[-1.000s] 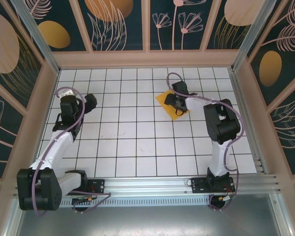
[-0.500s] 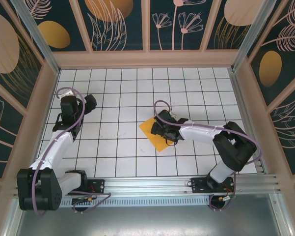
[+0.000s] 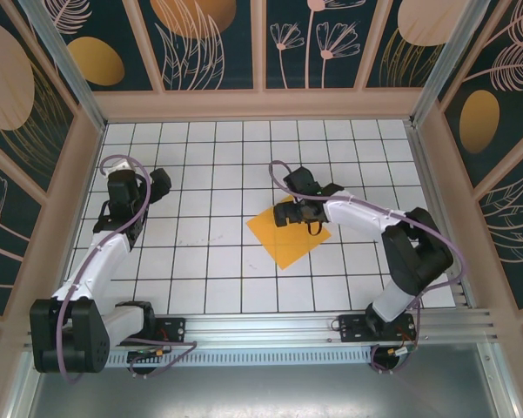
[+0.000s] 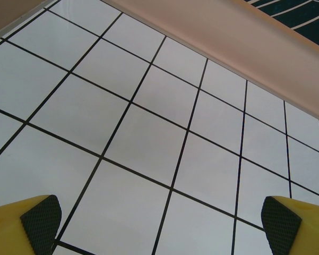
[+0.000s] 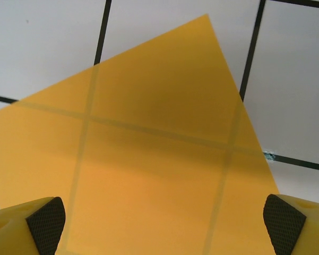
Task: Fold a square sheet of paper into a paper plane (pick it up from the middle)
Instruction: Move the square sheet of paper to the center of the table, then rotate the square sheet of paper at the center of the table.
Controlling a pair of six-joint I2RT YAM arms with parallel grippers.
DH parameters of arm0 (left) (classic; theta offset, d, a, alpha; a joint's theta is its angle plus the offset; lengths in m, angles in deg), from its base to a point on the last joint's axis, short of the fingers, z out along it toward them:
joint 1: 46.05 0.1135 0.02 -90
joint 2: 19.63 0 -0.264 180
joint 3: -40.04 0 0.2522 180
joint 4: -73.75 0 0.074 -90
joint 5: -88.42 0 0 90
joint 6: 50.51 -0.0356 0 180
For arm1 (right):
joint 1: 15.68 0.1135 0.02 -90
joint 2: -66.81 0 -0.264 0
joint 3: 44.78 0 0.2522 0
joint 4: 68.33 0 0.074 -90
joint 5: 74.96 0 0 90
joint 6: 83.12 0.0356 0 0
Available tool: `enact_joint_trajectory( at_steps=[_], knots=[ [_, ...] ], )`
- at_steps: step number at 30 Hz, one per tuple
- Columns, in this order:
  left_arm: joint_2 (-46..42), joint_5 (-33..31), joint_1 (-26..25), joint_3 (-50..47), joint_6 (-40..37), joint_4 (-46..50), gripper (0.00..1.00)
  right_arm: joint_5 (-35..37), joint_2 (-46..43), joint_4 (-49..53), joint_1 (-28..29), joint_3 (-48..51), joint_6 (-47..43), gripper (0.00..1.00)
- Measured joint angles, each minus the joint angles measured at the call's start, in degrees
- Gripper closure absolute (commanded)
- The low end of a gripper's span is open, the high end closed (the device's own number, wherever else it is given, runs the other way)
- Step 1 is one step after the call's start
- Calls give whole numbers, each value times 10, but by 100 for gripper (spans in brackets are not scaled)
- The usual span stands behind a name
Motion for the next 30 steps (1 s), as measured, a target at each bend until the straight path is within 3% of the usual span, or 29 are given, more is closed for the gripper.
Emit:
enact_joint_trajectory(
  at_steps=[5, 15, 22, 30],
  knots=[
    [0, 0, 0, 0, 0, 0, 1, -1, 26, 2, 12, -9, -45, 1],
    [5, 0, 0, 0, 0, 0, 1, 63, 106, 1, 56, -42, -61, 1],
    [10, 0, 0, 0, 0, 1, 2, 108, 153, 3, 49, -95, 16, 2],
    [17, 0, 0, 0, 0, 3, 1, 77, 159, 10, 6, -107, 104, 1]
  ],
)
